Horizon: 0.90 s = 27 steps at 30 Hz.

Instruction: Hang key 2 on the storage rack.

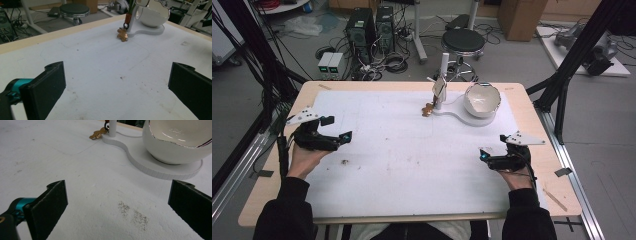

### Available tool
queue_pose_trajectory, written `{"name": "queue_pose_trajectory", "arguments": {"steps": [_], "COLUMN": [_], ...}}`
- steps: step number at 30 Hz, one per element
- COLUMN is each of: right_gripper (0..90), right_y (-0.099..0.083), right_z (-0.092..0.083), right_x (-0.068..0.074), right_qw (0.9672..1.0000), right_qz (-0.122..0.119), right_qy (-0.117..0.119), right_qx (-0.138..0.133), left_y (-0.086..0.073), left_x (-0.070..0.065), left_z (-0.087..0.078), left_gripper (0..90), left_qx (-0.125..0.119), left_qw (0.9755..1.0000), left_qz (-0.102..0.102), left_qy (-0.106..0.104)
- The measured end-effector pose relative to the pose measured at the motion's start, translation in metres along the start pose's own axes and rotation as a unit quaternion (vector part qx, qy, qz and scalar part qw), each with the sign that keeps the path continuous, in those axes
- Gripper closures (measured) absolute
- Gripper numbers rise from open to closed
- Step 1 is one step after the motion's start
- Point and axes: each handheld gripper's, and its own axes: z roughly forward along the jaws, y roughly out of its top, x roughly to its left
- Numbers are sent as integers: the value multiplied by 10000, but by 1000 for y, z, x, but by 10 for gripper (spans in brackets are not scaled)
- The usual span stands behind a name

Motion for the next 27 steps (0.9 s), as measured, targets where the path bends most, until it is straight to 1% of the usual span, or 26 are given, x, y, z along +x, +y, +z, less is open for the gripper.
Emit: {"name": "queue_pose_trajectory", "arguments": {"steps": [1, 2, 5, 6, 9, 10, 13, 15, 17, 19, 20, 22, 24, 27], "right_gripper": [14, 14, 14, 14, 14, 14, 14, 14, 14, 14, 14, 14, 14, 14], "right_y": [0, 0, 0, 0, 1, 1, 1, 1, 0, 0, 0, 0, 0, 0], "right_z": [0, 0, 0, 0, -1, -2, -3, -4, -4, -4, -4, -4, -4, -5], "right_x": [0, 0, 0, 0, 1, 1, 1, 1, 1, 1, 1, 1, 1, 2], "right_qw": [10000, 10000, 10000, 10000, 10000, 10000, 9999, 9999, 9999, 9999, 9999, 9999, 9999, 10000], "right_qz": [-5, -3, 16, 22, 61, 68, 76, 83, 122, 90, 94, 99, 62, 38], "right_qy": [10, 6, 21, 29, 25, 33, 54, 55, 64, 55, 52, 57, 64, 55], "right_qx": [-1, 1, 3, 5, -12, -11, -36, -54, -42, -36, -27, -33, -47, -38], "left_y": [-4, -8, -18, -20, -29, -31, -39, -44, -51, -57, -59, -58, -57, -56], "left_x": [-1, -1, -4, -4, -7, -8, -10, -11, -12, -12, -11, -11, -11, -11], "left_z": [-2, -3, -7, -8, -10, -11, -14, -16, -18, -20, -20, -21, -23, -24], "left_gripper": [17, 17, 17, 17, 17, 17, 17, 17, 17, 17, 17, 16, 16, 17], "left_qx": [-39, -93, -142, -121, -145, -139, -138, -82, -115, -76, -31, -94, -164, -169], "left_qw": [10000, 9999, 9997, 9996, 9994, 9992, 9989, 9984, 9974, 9966, 9967, 9965, 9965, 9966], "left_qz": [23, 56, 69, 101, 80, 116, 128, 96, 101, 58, 17, 20, -48, -65], "left_qy": [78, 112, 205, 237, 317, 345, 440, 558, 700, 813, 812, 829, 818, 808]}}
